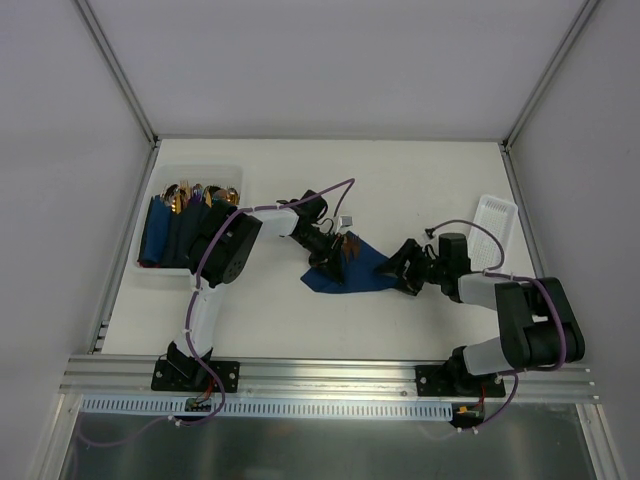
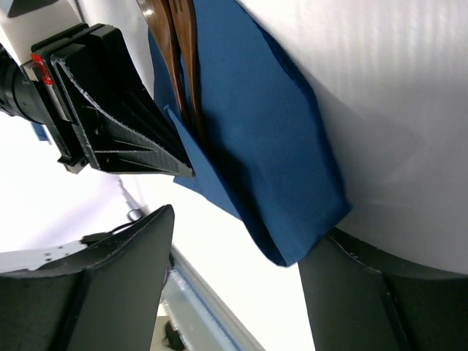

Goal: Place the utensils on the paper napkin and roll it up

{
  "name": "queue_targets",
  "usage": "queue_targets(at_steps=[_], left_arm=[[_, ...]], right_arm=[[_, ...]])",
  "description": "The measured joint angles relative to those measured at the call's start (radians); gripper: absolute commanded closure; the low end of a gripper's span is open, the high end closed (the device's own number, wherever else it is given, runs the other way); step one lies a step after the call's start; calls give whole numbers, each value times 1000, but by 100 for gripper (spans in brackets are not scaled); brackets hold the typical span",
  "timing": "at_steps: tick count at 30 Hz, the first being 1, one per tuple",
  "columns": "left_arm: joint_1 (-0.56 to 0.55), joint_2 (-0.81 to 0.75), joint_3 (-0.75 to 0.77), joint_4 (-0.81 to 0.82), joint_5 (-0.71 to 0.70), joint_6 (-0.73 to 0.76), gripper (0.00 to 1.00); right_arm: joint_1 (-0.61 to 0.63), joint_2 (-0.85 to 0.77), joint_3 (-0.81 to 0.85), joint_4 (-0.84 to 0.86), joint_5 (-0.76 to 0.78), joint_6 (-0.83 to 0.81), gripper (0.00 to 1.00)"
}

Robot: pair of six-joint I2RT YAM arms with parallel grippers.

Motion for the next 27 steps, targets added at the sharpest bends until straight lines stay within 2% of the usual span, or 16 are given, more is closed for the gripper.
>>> queue_targets(at_steps=[8,21,27], left_arm=[[6,4,0,3,11,-3,88],[9,5,0,5,17,-3,88],[13,5,0,6,19,-3,88]], right_arm=[[84,26,40,21,76,-67,31],[97,124,-23,322,71,-44,32],[115,127,-27,347,107,-44,36]])
